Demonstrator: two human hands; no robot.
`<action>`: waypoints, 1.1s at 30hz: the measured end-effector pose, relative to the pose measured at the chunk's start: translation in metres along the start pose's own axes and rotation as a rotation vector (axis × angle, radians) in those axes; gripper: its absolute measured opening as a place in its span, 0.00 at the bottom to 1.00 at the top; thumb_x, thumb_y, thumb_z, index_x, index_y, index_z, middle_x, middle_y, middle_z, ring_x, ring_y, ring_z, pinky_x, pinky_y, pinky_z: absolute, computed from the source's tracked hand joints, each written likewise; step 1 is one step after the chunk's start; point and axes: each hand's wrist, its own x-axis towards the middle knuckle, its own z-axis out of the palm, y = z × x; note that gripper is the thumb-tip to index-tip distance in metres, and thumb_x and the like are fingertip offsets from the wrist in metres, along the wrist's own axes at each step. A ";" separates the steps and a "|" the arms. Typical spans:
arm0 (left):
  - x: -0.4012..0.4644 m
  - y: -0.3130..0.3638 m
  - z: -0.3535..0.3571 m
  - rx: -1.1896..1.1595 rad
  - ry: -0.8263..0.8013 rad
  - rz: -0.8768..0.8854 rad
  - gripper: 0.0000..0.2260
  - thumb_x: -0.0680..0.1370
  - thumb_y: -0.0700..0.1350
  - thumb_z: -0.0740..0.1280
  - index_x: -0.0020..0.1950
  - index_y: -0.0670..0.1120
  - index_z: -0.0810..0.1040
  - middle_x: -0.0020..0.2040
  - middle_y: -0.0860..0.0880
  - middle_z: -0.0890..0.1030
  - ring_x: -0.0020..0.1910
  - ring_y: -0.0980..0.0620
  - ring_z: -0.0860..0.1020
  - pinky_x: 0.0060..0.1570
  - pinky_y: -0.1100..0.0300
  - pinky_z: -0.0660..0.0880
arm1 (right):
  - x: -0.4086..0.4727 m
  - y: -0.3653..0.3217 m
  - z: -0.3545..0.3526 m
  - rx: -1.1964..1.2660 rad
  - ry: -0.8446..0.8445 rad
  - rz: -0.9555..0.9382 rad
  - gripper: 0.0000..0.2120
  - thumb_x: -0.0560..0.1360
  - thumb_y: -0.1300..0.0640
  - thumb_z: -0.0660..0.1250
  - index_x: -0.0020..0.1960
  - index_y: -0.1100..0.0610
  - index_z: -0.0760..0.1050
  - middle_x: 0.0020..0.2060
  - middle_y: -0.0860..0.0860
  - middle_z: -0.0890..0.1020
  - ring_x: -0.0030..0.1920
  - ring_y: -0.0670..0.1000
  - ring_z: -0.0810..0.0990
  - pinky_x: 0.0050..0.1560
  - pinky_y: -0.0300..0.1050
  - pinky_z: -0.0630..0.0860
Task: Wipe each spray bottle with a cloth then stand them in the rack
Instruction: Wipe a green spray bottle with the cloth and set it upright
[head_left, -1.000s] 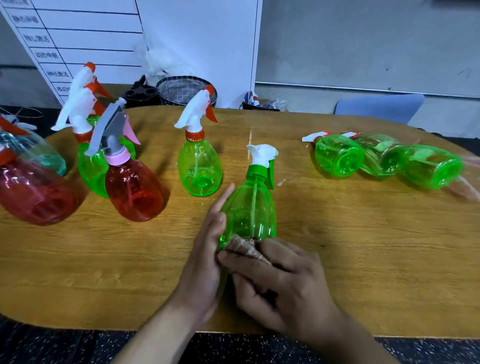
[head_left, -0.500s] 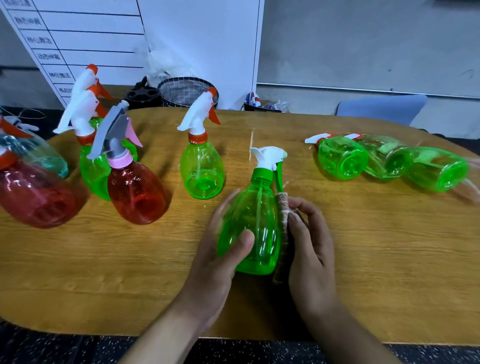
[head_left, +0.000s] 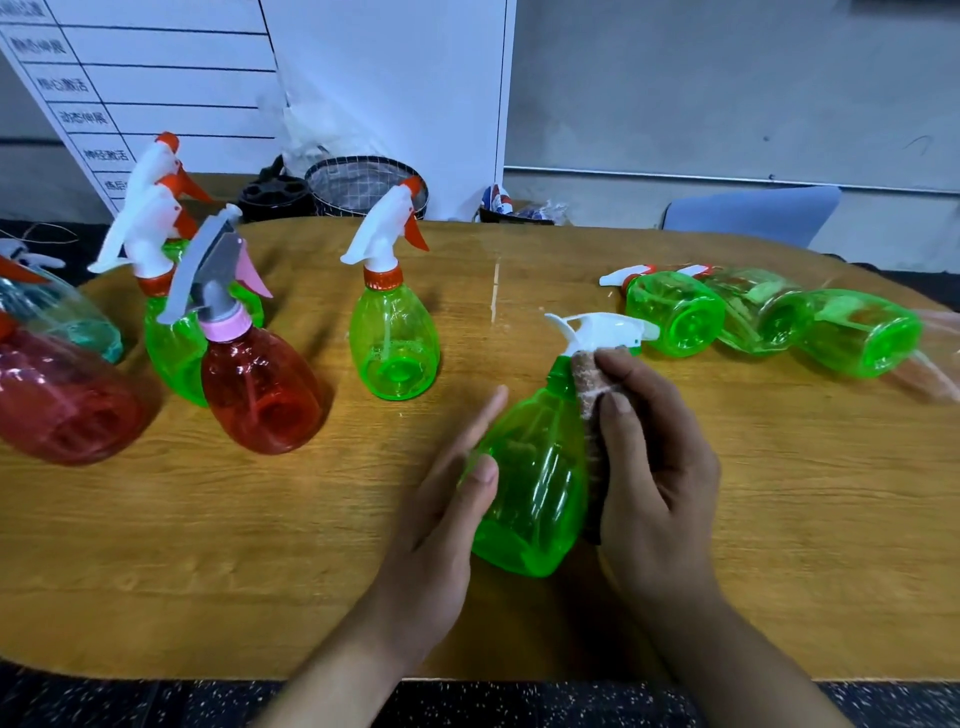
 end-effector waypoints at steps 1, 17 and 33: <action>0.000 0.001 0.001 0.031 -0.002 0.020 0.21 0.83 0.59 0.62 0.77 0.62 0.74 0.78 0.64 0.72 0.80 0.62 0.66 0.80 0.53 0.65 | 0.001 0.000 -0.001 -0.067 -0.051 -0.030 0.13 0.84 0.58 0.64 0.66 0.53 0.81 0.61 0.45 0.85 0.64 0.47 0.82 0.64 0.44 0.76; 0.002 0.002 -0.004 -0.050 0.055 -0.015 0.20 0.84 0.59 0.61 0.77 0.63 0.75 0.79 0.50 0.74 0.80 0.45 0.70 0.80 0.34 0.62 | -0.015 -0.012 -0.009 -0.273 -0.228 -0.277 0.13 0.81 0.57 0.67 0.63 0.53 0.84 0.44 0.50 0.81 0.43 0.41 0.79 0.43 0.33 0.72; 0.002 0.007 -0.002 -0.142 0.076 -0.045 0.21 0.82 0.63 0.64 0.75 0.64 0.76 0.77 0.47 0.77 0.77 0.43 0.74 0.78 0.34 0.65 | -0.029 -0.015 -0.007 -0.316 -0.394 -0.439 0.14 0.79 0.59 0.69 0.62 0.54 0.85 0.42 0.48 0.77 0.40 0.38 0.72 0.45 0.30 0.70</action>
